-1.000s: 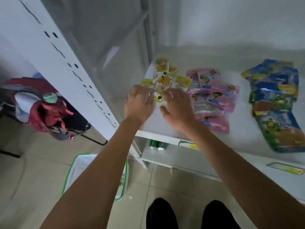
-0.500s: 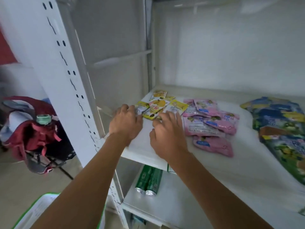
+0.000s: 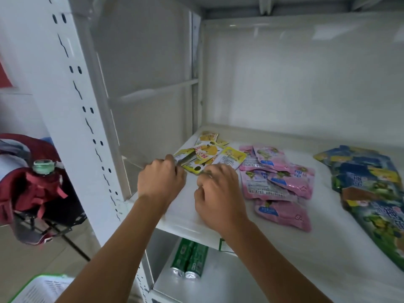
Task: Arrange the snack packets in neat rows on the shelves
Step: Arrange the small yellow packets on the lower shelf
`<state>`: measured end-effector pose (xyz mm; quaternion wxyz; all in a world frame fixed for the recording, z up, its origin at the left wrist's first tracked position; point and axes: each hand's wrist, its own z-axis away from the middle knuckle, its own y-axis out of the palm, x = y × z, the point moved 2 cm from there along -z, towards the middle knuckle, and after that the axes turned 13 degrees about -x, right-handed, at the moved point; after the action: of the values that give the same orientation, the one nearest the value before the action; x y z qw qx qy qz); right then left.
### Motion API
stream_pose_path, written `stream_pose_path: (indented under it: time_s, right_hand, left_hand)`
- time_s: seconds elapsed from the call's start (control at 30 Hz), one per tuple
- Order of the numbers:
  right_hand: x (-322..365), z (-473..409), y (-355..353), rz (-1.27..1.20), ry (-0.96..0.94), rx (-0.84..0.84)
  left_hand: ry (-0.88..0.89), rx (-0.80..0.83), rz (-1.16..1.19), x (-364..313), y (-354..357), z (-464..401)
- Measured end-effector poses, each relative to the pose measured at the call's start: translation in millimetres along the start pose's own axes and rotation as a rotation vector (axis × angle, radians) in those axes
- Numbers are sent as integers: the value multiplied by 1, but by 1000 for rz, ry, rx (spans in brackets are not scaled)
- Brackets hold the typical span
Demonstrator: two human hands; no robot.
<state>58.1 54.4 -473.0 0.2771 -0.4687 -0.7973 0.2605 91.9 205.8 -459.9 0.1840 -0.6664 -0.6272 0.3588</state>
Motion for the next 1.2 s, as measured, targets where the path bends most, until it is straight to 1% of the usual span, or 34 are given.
stream_pose_path:
  time_s: [0.07, 0.13, 0.2, 0.27, 0.3, 0.33, 0.37, 0.4, 0.43, 0.47, 0.5, 0.53, 0.57, 0.6, 0.67, 0.73, 0.77, 0.87, 0.97, 1.03, 1.13, 1.2]
  right_hand:
    - [-1, 0, 0, -37, -13, 10]
    - [-1, 0, -3, -103, -11, 0]
    - [-4, -5, -9, -203, 20, -35]
    - [-10, -18, -18, -372, 94, -39]
    - [-14, -27, -23, -469, 155, -51]
    - [-19, -37, -29, -569, 240, -61]
    - [-25, -47, -33, -667, 351, -52]
    - [-31, -56, -36, -776, 470, -40]
    - [-40, -64, -37, -881, 573, -39]
    - [-49, -70, -36, -977, 647, -59]
    - [-58, -75, -36, -1046, 689, -99]
    - [-67, -78, -36, -1083, 711, -156]
    - [-76, -79, -37, -1101, 716, -216]
    - [-85, -79, -36, -1101, 709, -266]
    - [-98, -73, -30, -1071, 675, -314]
    - [-103, -69, -25, -1046, 682, -325]
    - [-104, -69, -22, -1046, 693, -321]
    - [-103, -70, -20, -1055, 686, -297]
    - [-108, -70, -18, -1008, 688, -245]
    - [-111, -71, -17, -1018, 694, -199]
    - [-109, -73, -18, -1001, 645, -187]
    - [-107, -73, -17, -1003, 611, -171]
  left_hand:
    - [18, -32, 0, 1, -1, 1]
    - [-22, -55, 61, 6, -2, 1]
    - [-94, -161, 158, 12, -6, 0]
    - [-132, -310, 306, 10, -16, 0]
    - [-165, -364, 407, 6, -20, 0]
    - [-212, -381, 555, -1, -20, -1]
    - [-282, -347, 746, -10, -21, -4]
    - [-366, -265, 963, -24, -20, -7]
    - [-457, -149, 1169, -41, -18, -11]
    - [-532, -16, 1319, -58, -14, -13]
    - [-569, 111, 1408, -75, -10, -13]
    - [-566, 216, 1452, -90, -6, -13]
    - [-549, 283, 1469, -102, 0, -12]
    - [-527, 314, 1476, -110, 5, -11]
    - [-431, 301, 1445, -113, 20, -9]
    - [-339, 288, 1366, -110, 29, -11]
    - [-336, 284, 1365, -108, 30, -12]
    - [-425, 306, 1459, -102, 34, -11]
    - [-441, 339, 1449, -104, 35, -8]
    - [-461, 344, 1459, -106, 34, -6]
    - [-486, 363, 1503, -105, 33, -6]
    - [-477, 337, 1497, -103, 32, -8]
